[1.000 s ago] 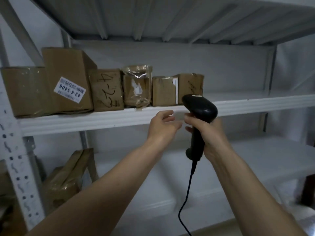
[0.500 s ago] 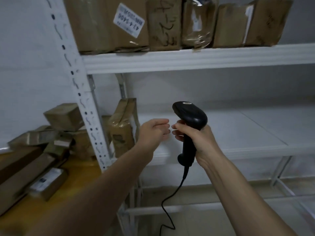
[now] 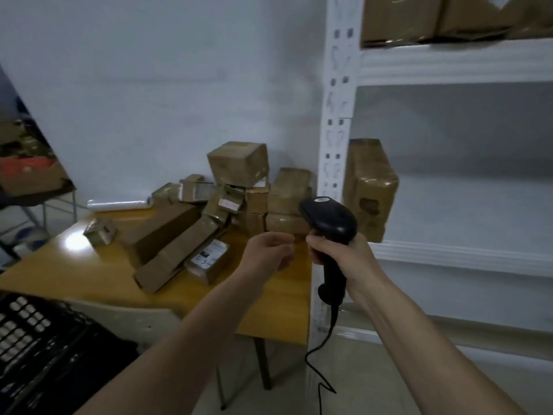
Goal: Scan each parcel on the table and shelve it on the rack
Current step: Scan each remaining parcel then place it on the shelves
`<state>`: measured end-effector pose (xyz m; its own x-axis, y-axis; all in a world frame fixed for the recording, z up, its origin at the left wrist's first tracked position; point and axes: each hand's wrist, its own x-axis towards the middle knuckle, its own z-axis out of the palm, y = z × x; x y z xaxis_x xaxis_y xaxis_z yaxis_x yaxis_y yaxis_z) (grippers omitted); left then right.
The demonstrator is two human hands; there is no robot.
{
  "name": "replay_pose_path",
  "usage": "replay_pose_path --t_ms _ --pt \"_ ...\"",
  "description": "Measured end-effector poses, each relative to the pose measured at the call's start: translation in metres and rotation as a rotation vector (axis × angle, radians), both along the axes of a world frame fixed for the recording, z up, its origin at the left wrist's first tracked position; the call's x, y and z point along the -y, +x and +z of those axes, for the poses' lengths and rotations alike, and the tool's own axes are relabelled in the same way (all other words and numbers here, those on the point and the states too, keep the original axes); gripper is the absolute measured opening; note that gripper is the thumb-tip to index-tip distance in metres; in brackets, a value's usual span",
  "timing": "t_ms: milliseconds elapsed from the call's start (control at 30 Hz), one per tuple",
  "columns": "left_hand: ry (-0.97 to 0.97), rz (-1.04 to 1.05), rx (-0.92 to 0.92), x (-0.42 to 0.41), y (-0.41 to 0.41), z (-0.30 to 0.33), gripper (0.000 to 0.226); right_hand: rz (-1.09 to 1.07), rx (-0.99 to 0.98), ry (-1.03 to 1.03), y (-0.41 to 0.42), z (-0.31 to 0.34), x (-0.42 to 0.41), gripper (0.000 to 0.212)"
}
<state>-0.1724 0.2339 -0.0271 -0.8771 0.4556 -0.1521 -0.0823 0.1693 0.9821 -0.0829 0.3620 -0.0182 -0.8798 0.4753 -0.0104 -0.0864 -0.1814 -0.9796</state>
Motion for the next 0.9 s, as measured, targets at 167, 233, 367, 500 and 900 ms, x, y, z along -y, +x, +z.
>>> replay_pose_path --t_ms 167,233,367,500,900 --pt "-0.033 0.061 0.031 0.076 -0.034 -0.022 0.011 0.011 0.027 0.014 -0.039 -0.023 0.057 0.008" --pt "-0.047 0.087 0.053 0.100 -0.043 -0.028 0.011 0.007 0.057 0.013 -0.052 -0.031 0.075 0.010" --pt "-0.038 0.107 0.104 0.131 -0.060 -0.038 0.013 0.045 0.091 -0.006 -0.073 -0.035 0.099 0.008" --pt "-0.039 0.137 0.098 0.142 -0.085 -0.046 0.019 0.081 0.104 0.011 -0.100 -0.040 0.111 0.007" --pt "-0.418 0.217 -0.004 0.138 -0.216 -0.101 0.051 0.085 0.223 -0.120 -0.221 -0.073 0.097 0.011"
